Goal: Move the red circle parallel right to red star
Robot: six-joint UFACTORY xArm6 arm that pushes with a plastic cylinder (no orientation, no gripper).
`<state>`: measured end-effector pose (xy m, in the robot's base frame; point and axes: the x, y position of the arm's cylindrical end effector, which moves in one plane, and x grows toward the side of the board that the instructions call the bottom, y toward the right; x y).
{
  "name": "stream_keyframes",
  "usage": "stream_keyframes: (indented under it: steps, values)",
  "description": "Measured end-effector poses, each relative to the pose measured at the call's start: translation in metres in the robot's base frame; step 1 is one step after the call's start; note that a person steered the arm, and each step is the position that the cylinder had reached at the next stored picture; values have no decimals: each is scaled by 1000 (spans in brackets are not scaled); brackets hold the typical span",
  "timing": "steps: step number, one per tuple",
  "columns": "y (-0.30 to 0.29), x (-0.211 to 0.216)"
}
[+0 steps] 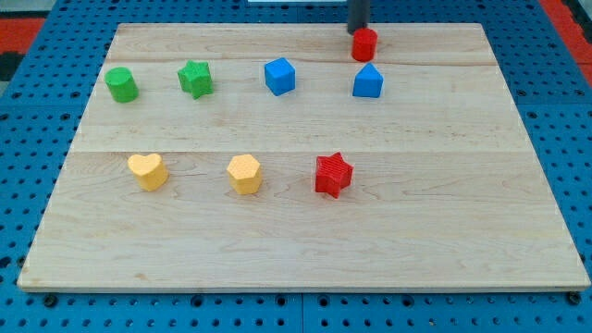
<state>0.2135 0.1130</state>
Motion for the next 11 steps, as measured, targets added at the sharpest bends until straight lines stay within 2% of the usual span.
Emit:
stream_keyframes:
  steps: [1, 2, 4, 6, 8, 10, 11]
  values:
    - [11, 2]
    - [-31, -1]
    - [19, 57]
    - [50, 71]
    - [47, 164]
    - [48, 234]
    - [48, 245]
